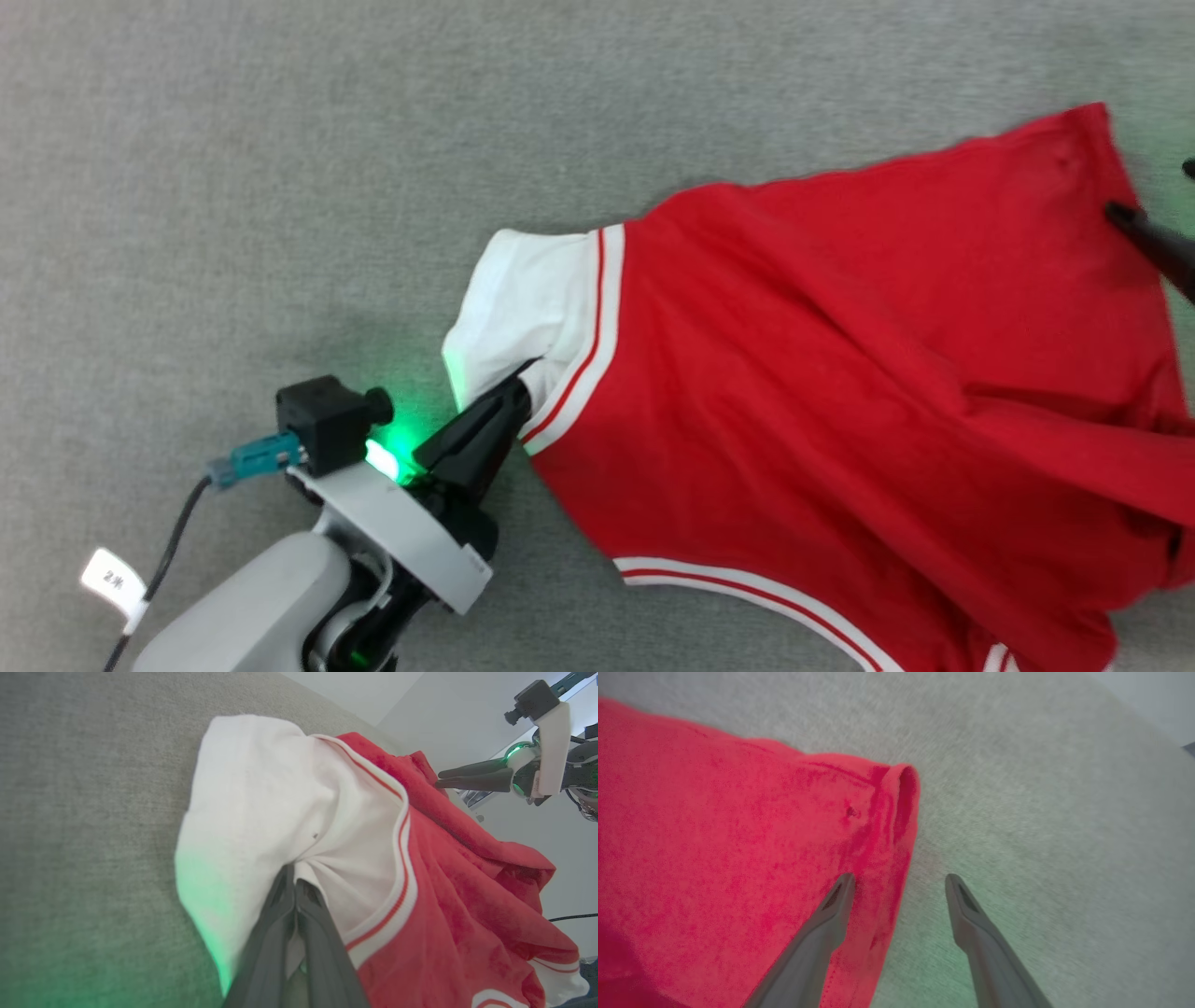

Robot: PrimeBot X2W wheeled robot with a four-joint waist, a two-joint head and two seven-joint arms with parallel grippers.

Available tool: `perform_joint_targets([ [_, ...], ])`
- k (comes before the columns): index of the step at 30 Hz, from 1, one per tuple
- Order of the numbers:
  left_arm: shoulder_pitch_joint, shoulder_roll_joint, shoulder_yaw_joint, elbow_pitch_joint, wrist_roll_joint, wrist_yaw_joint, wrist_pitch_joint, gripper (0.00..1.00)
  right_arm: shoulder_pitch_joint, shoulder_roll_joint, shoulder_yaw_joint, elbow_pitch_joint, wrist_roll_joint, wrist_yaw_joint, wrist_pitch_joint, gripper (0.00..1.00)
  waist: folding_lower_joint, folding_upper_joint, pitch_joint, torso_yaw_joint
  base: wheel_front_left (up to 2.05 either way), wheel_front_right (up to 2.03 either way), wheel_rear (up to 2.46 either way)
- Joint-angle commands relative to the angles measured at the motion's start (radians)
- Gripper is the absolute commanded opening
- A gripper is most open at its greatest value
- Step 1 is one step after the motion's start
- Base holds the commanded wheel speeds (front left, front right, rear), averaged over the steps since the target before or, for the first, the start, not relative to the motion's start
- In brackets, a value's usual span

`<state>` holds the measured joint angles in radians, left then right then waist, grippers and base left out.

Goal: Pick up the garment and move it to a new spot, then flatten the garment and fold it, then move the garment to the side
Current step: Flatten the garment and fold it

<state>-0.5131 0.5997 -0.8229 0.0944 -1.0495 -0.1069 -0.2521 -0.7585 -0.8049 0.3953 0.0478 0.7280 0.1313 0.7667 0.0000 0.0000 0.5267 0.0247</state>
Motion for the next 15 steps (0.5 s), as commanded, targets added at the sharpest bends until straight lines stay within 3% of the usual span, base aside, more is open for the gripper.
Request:
perform_joint_targets([
  [1,-0.012,-0.021,-0.013,0.041,-0.001,-0.014,0.012,0.0,-0.028,-0.002,0.047,0.037,-0.011,-0.001,0.003,1.0,0.0,0.0,0.026,0.029,0.0,0.0,0.0],
  [5,-0.03,-0.042,-0.03,0.062,0.007,-0.018,0.011,0.0,-0.066,0.005,0.146,0.12,0.014,-0.001,-0.007,1.0,0.0,0.0,0.035,0.04,0.0,0.0,0.0],
  [6,-0.032,-0.045,-0.033,0.067,0.007,-0.019,0.01,0.0,-0.069,0.006,0.163,0.133,0.03,-0.001,-0.011,0.86,0.0,0.0,0.036,0.041,0.0,0.0,0.0],
  [7,-0.034,-0.048,-0.035,0.073,0.007,-0.019,0.01,0.0,-0.075,0.008,0.178,0.144,0.044,-0.001,-0.011,0.39,0.0,0.0,0.037,0.04,0.0,0.0,0.0],
  [8,-0.035,-0.05,-0.036,0.079,0.007,-0.02,0.01,0.0,-0.078,0.009,0.192,0.15,0.058,-0.001,-0.014,0.0,0.0,0.0,0.037,0.039,0.0,0.0,0.0],
  [15,-0.084,-0.031,0.012,0.081,-0.03,-0.024,0.001,0.0,-0.176,0.03,0.159,0.19,0.12,-0.001,-0.16,0.0,0.0,0.0,0.023,0.021,0.0,0.0,0.0],
])
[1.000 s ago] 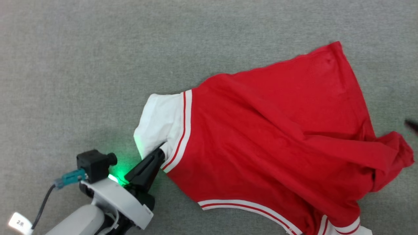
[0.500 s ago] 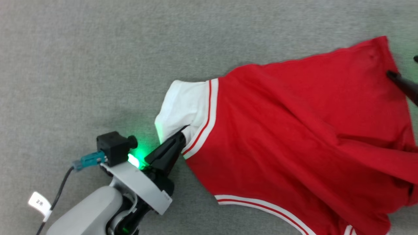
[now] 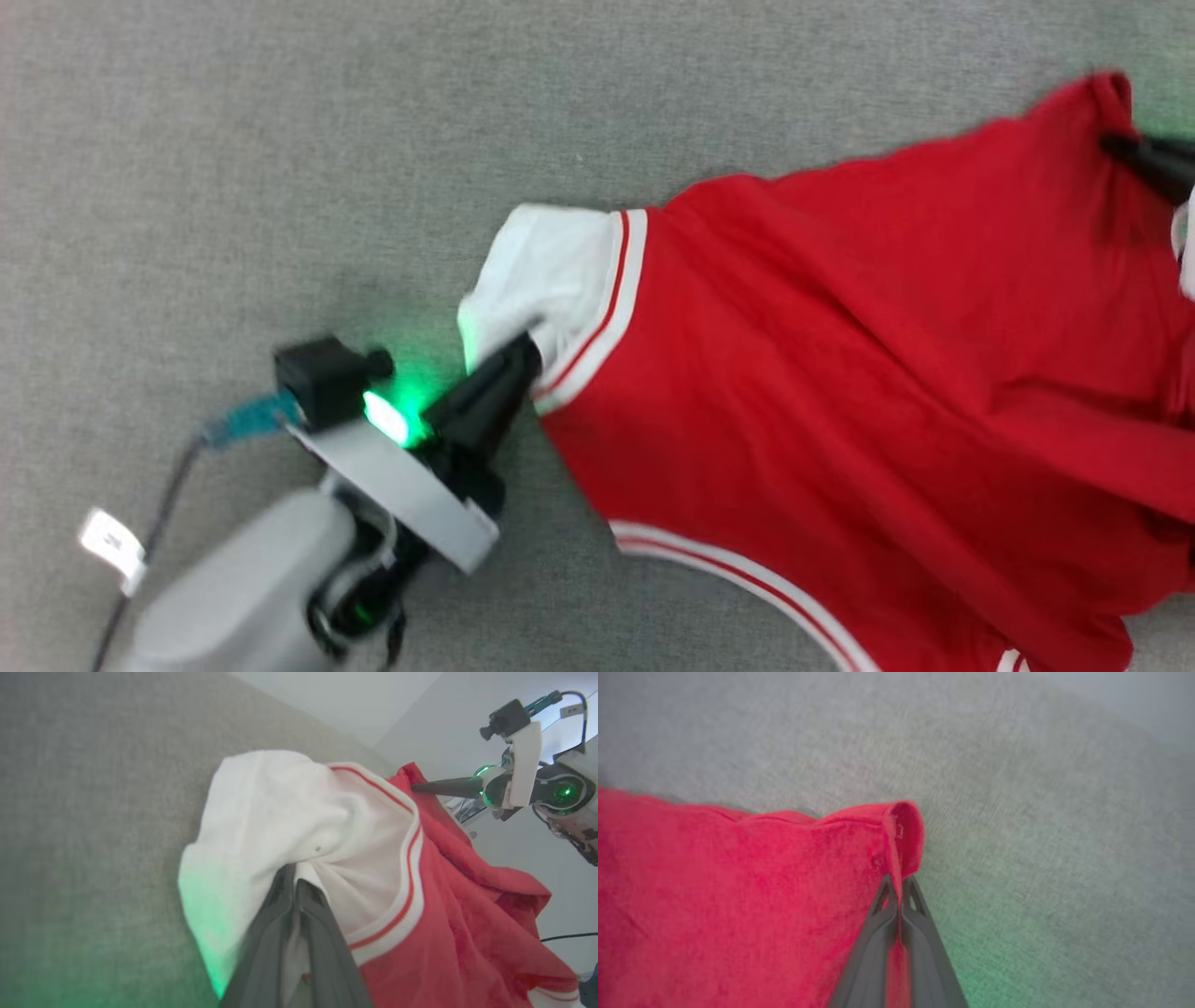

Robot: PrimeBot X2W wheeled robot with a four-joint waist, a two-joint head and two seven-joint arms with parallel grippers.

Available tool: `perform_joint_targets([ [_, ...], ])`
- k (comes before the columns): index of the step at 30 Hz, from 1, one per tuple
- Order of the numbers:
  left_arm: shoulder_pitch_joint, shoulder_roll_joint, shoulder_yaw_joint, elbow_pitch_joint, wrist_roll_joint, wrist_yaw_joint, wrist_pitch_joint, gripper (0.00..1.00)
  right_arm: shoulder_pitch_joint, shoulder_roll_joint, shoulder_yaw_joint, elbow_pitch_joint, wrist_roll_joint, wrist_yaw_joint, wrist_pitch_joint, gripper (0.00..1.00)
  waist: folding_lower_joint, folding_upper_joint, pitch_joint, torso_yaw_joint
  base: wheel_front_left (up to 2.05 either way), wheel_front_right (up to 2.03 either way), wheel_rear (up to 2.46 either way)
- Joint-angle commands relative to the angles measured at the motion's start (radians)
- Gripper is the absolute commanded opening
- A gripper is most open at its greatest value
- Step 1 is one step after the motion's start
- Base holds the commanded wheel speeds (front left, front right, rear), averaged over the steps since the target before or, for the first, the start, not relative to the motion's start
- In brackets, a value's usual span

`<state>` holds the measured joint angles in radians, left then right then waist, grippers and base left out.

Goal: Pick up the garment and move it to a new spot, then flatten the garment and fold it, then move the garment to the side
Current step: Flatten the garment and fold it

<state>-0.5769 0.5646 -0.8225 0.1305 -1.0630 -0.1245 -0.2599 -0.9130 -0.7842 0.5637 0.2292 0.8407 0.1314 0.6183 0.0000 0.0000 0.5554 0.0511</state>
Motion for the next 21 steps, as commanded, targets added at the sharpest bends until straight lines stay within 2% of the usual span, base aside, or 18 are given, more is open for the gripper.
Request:
perform_joint_targets([
  [1,-0.042,0.011,0.03,0.043,-0.025,-0.007,0.006,0.0,-0.038,0.018,-0.018,0.02,0.018,-0.002,-0.027,0.0,0.0,0.0,-0.008,-0.007,0.0,0.0,0.0],
  [6,-0.201,0.014,0.081,0.012,-0.121,-0.006,0.024,0.0,-0.158,0.072,-0.081,0.115,0.043,-0.002,-0.089,0.0,0.0,0.0,-0.002,-0.014,0.0,0.0,0.0],
  [10,-0.388,0.005,0.153,0.077,-0.217,-0.007,0.056,0.0,-0.292,0.129,-0.151,0.209,0.019,-0.001,-0.159,0.0,0.0,0.0,0.02,-0.025,0.0,0.0,0.0],
  [15,-0.684,-0.034,0.238,0.248,-0.27,-0.007,0.096,0.0,-0.497,0.194,-0.252,0.354,-0.065,-0.002,-0.276,0.0,0.0,0.0,0.053,-0.038,0.0,0.0,0.0],
  [18,-0.882,-0.077,0.281,0.378,-0.258,0.017,0.085,0.0,-0.631,0.231,-0.316,0.432,-0.12,-0.002,-0.378,0.0,0.0,0.0,0.066,-0.045,0.0,0.0,0.0],
  [21,-1.063,-0.127,0.317,0.479,-0.249,0.018,0.058,0.0,-0.745,0.254,-0.381,0.509,-0.172,-0.002,-0.484,0.0,0.0,0.0,0.07,-0.052,0.0,0.0,0.0],
])
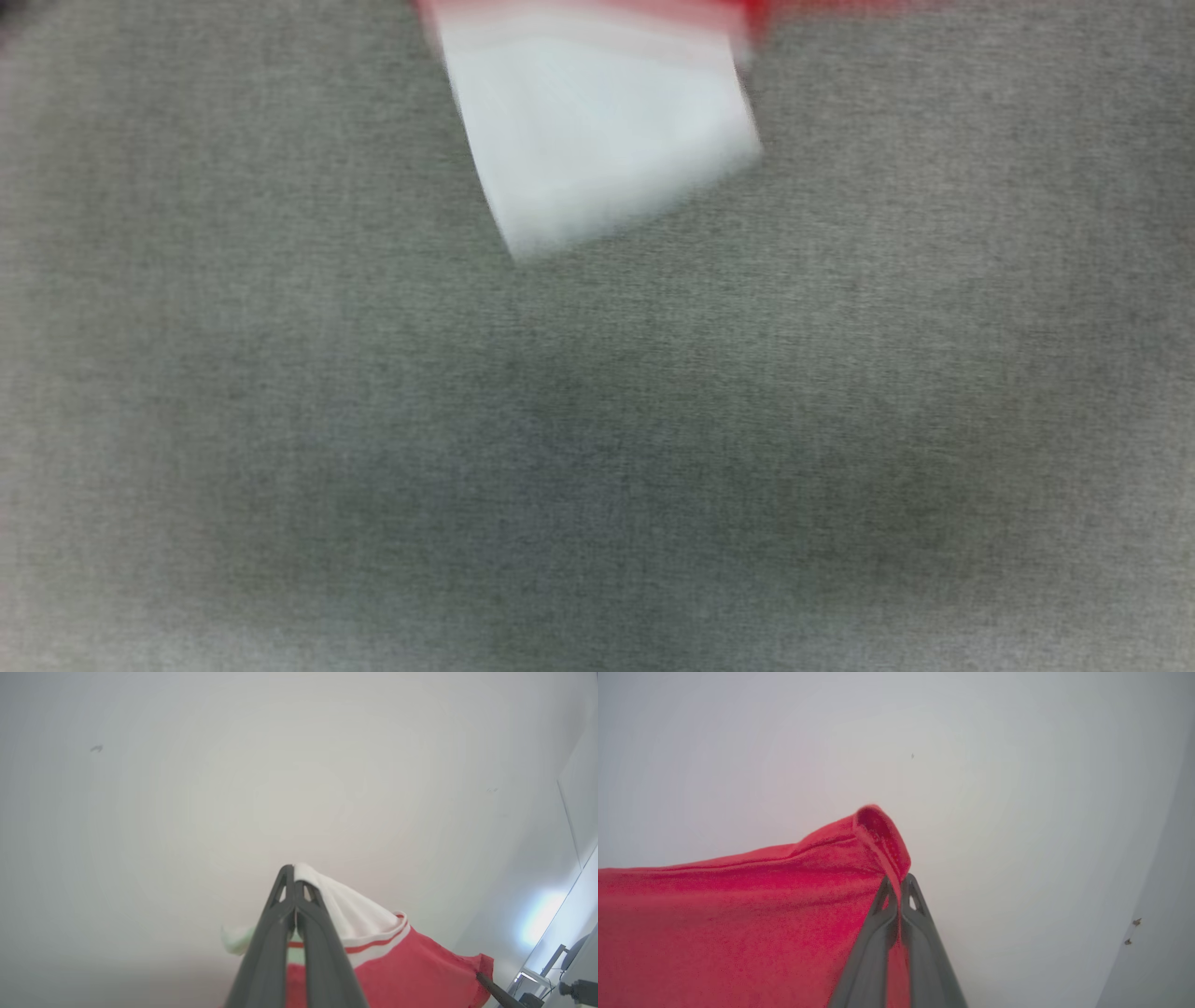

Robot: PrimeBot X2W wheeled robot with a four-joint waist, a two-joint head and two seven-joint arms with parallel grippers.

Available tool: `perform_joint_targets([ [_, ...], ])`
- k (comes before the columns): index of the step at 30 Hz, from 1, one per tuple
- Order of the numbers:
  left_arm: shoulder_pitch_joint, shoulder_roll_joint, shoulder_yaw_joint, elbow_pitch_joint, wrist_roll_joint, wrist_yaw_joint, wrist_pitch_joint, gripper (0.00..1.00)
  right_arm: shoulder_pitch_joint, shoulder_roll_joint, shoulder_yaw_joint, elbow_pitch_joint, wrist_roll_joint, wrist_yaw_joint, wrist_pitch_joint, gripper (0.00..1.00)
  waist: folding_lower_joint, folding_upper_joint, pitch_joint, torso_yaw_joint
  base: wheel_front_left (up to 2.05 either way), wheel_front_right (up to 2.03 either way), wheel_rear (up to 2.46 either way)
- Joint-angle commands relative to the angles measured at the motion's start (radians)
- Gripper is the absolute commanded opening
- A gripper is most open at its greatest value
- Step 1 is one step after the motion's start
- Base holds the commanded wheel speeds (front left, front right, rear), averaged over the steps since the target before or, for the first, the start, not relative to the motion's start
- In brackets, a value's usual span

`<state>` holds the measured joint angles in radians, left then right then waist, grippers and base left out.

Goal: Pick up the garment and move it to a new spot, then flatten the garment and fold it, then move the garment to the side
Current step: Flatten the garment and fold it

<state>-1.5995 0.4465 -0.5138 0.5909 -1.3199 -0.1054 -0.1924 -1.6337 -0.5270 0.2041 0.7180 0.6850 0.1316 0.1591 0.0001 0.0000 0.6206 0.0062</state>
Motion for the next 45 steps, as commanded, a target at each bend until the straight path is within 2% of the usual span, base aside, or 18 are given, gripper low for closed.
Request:
perform_joint_targets([
  [1,-0.092,-0.018,0.018,0.044,0.012,-0.005,-0.02,0.0,-0.057,0.006,-0.037,0.046,-0.031,-0.002,-0.057,0.0,-0.0001,0.0,0.004,-0.01,0.0,0.0,0.0],
  [5,-0.197,-0.044,0.054,0.121,0.002,-0.019,-0.047,0.0,-0.128,0.035,-0.074,0.125,-0.06,-0.002,-0.144,0.0,-0.0001,0.0,-0.007,-0.017,0.0,0.0,0.0],
  [8,-0.185,-0.058,0.043,0.135,-0.009,-0.025,-0.038,0.0,-0.112,0.043,-0.063,0.153,-0.054,-0.002,-0.145,0.0,-0.0001,0.0,-0.013,-0.019,0.0,0.0,0.0],
  [14,0.036,-0.027,-0.042,-0.004,-0.059,-0.026,-0.016,0.0,0.062,0.034,0.038,0.135,0.008,-0.002,-0.117,0.0,-0.0001,0.0,-0.019,-0.015,0.0,0.0,0.0],
  [17,0.207,0.009,-0.073,-0.156,-0.116,-0.026,-0.024,0.0,0.203,0.012,0.095,0.069,0.07,-0.002,-0.122,0.0,-0.0001,0.0,-0.022,-0.023,0.0,0.0,0.0],
  [22,0.503,0.091,-0.11,-0.348,-0.15,-0.026,-0.056,0.0,0.453,-0.05,0.188,-0.068,0.18,-0.002,-0.114,0.0,-0.0001,0.0,-0.041,-0.023,0.0,0.0,0.0],
  [29,0.827,0.165,-0.152,-0.543,-0.145,-0.026,-0.07,0.0,0.76,-0.158,0.226,-0.298,0.327,-0.002,-0.081,0.0,-0.0001,0.0,-0.093,-0.033,0.0,0.0,0.0],
  [32,0.941,0.19,-0.163,-0.6,-0.122,-0.027,-0.072,0.0,0.879,-0.205,0.222,-0.392,0.38,-0.002,-0.032,0.0,-0.0001,0.0,-0.118,-0.038,0.0,0.0,0.0],
  [38,1.155,0.227,-0.105,-0.746,-0.085,-0.027,-0.072,0.0,1.079,-0.289,0.159,-0.553,0.464,-0.002,0.056,0.0,-0.0001,0.0,-0.165,-0.044,0.0,0.0,0.0],
  [42,1.289,0.253,-0.058,-0.838,-0.052,-0.027,-0.071,0.0,1.207,-0.328,0.09,-0.634,0.478,-0.002,0.065,0.0,-0.0001,0.0,-0.183,-0.04,0.0,0.0,0.0],
  [45,1.389,0.266,-0.024,-0.904,-0.021,-0.027,-0.071,0.0,1.315,-0.333,0.03,-0.692,0.483,-0.002,0.056,0.0,-0.0001,0.0,-0.194,-0.034,0.0,0.0,0.0],
])
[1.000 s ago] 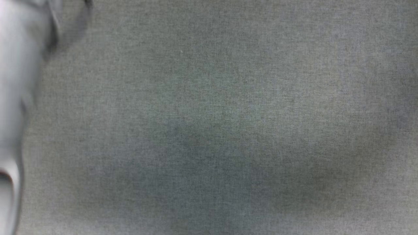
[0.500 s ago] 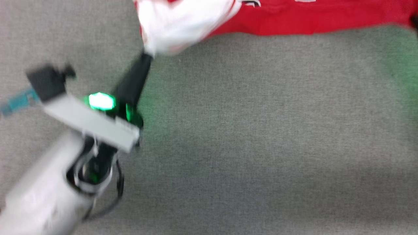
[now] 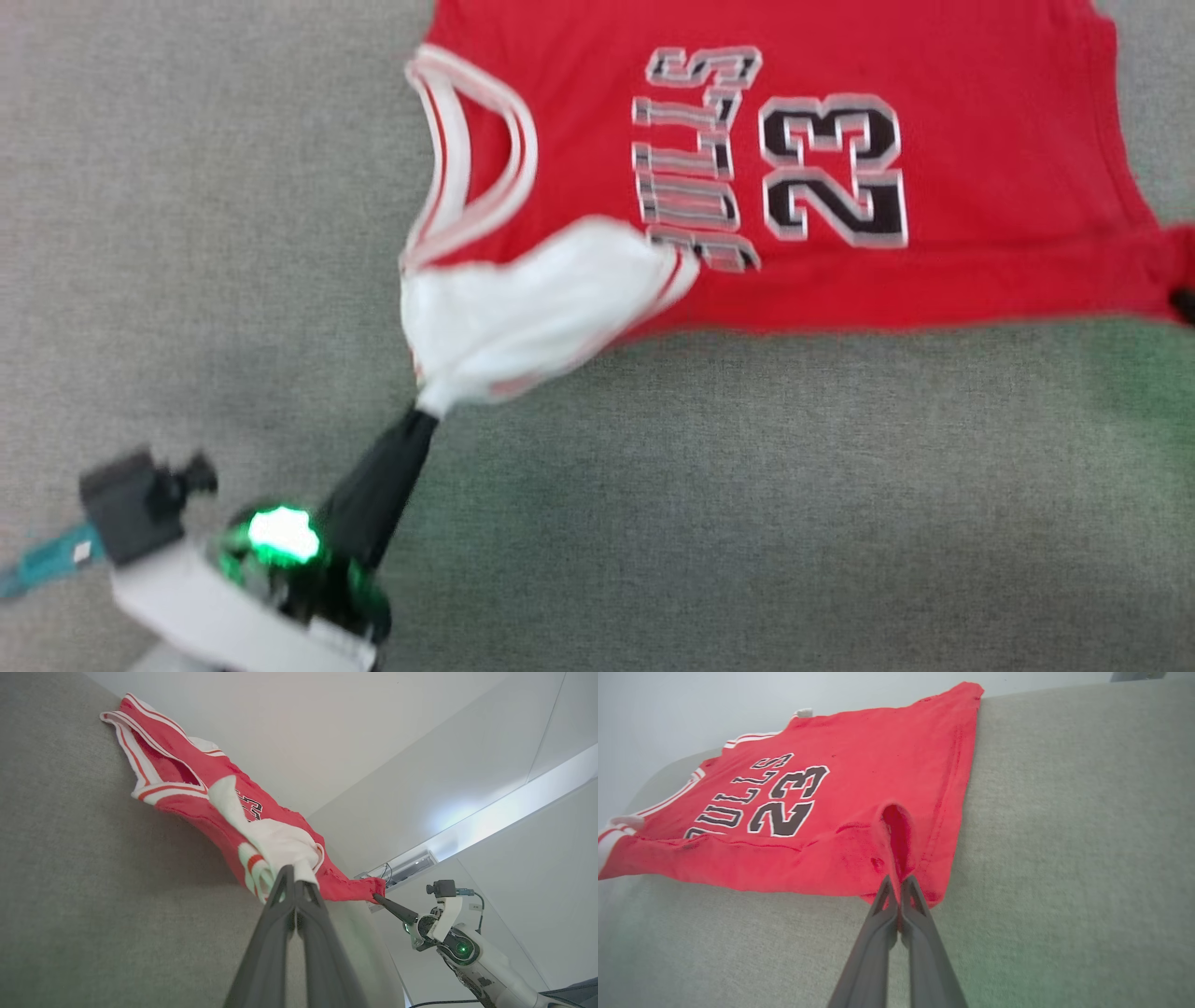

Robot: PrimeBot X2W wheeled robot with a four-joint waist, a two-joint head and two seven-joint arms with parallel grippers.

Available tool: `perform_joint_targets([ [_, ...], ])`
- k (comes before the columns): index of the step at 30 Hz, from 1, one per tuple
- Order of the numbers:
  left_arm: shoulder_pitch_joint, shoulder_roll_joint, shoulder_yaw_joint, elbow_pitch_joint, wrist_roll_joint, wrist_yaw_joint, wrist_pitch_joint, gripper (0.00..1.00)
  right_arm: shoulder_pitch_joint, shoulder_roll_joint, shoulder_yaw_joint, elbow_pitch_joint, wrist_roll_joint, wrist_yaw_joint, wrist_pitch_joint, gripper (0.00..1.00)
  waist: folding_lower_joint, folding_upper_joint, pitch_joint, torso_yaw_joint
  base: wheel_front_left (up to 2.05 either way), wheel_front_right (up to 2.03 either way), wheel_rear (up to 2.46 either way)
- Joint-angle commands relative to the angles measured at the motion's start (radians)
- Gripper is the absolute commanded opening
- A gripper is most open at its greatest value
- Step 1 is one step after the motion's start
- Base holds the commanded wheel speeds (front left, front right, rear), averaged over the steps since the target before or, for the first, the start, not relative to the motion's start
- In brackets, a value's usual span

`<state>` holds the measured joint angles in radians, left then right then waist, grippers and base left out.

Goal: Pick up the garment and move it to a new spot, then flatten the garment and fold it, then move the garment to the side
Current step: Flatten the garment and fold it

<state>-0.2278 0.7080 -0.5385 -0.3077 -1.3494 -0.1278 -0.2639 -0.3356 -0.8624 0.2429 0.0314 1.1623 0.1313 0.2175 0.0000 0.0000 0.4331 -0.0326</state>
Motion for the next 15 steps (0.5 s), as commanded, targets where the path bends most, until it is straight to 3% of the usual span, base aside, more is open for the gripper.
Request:
perform_joint_targets([
  [1,0.053,0.01,0.013,-0.02,0.02,-0.004,0.0,0.0,0.057,0.001,-0.026,-0.029,0.008,-0.001,-0.002,0.0,0.0,0.0,-0.011,0.006,0.0,0.0,0.0],
  [9,0.26,0.018,0.12,-0.143,0.105,-0.004,0.0,0.0,0.326,0.025,-0.2,-0.212,-0.009,-0.001,0.022,0.0,0.0,0.0,-0.02,0.003,0.0,0.0,0.0],
  [15,0.167,0.039,0.099,-0.152,0.108,-0.004,0.01,0.0,0.305,0.085,-0.285,-0.263,-0.044,-0.001,0.08,0.0,0.0,0.0,-0.015,-0.003,0.0,0.0,0.0],
])
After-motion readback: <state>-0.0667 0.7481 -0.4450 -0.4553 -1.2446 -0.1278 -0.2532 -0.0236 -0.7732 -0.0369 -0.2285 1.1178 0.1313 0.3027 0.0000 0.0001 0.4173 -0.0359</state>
